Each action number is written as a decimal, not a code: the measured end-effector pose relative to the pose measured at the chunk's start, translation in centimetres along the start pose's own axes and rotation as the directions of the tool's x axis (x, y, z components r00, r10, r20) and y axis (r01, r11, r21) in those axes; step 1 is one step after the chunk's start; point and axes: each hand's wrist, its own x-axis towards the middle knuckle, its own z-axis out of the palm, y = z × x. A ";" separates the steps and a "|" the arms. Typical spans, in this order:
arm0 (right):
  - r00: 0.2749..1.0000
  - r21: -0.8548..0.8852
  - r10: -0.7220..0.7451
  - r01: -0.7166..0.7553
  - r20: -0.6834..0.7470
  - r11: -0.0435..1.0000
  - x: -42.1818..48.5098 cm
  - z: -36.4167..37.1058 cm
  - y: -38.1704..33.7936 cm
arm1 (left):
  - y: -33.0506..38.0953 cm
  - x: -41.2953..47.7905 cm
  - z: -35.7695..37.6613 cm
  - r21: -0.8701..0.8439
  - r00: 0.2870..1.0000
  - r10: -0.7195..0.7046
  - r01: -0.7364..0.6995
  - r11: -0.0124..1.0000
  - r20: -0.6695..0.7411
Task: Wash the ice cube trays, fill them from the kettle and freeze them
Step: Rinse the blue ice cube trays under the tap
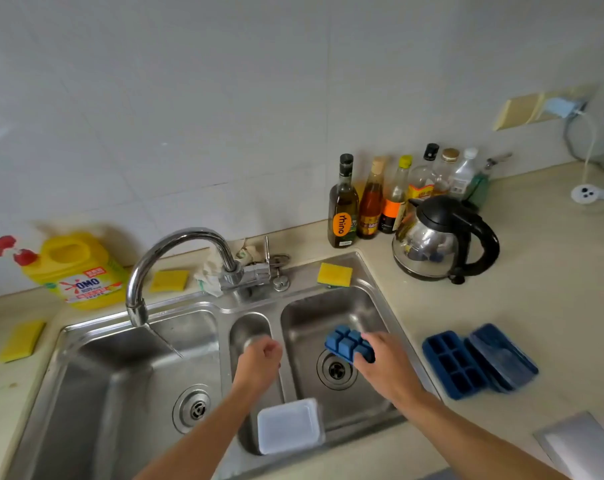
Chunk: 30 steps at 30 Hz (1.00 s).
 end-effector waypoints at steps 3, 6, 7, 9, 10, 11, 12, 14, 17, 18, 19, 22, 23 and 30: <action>0.978 0.085 -0.100 0.117 -0.182 0.989 1.2 -2.2 -1.1 | 0.6 -1.1 1.3 0.023 1.000 -0.023 0.023 0.999 -0.001; 0.880 0.169 -0.215 0.309 -0.424 0.936 2.6 -6.0 -4.1 | 1.5 -1.9 2.4 0.073 1.000 -0.017 0.015 0.997 0.024; 0.844 0.175 -0.238 0.359 -0.480 0.917 2.9 -6.8 -4.6 | 1.8 -2.0 2.7 0.096 1.000 -0.014 0.011 0.995 0.026; 0.825 0.154 -0.265 0.385 -0.499 0.910 3.1 -7.0 -4.2 | 2.2 -1.9 3.0 0.116 0.999 -0.003 0.000 0.993 0.032; 0.853 0.131 -0.266 0.357 -0.448 0.925 2.8 -6.2 -3.3 | 2.3 -1.8 3.1 0.115 0.999 -0.001 -0.003 0.993 0.033; 0.904 0.100 -0.252 0.302 -0.344 0.948 2.3 -4.9 -2.0 | 2.3 -1.7 3.2 0.116 1.000 -0.002 -0.001 0.993 0.031; 0.959 0.053 -0.212 0.225 -0.186 0.973 1.6 -3.4 -0.6 | 2.3 -1.6 3.2 0.121 1.000 -0.002 -0.001 0.993 0.025; 0.986 -0.119 -0.144 0.153 0.077 0.981 -0.4 -0.5 1.8 | 2.0 -1.1 3.2 0.122 1.000 0.014 -0.016 0.992 0.019; 0.986 -0.106 -0.164 0.168 0.040 0.980 -0.2 0.0 1.7 | 1.7 0.0 3.1 0.125 0.999 0.025 -0.028 0.992 0.026; 0.979 -0.033 -0.194 0.193 -0.065 0.981 0.8 -0.7 0.6 | 1.6 0.3 3.0 0.121 0.999 0.026 -0.029 0.992 0.029; 0.962 0.031 -0.207 0.216 -0.179 0.976 1.9 -1.7 -0.9 | 1.6 0.5 3.0 0.114 0.999 0.032 -0.035 0.993 0.031; 0.868 0.128 -0.233 0.317 -0.438 0.940 4.5 -3.9 -4.4 | 1.4 1.6 2.9 0.109 0.997 0.062 -0.067 0.992 0.045; 0.871 0.118 -0.238 0.316 -0.430 0.942 4.6 -4.0 -4.8 | 1.3 2.1 2.9 0.116 0.996 0.065 -0.071 0.991 0.055; 0.982 -0.041 0.040 -0.032 0.187 0.999 0.7 2.1 -1.4 | 0.8 4.8 3.4 0.108 0.992 0.062 -0.075 0.991 0.113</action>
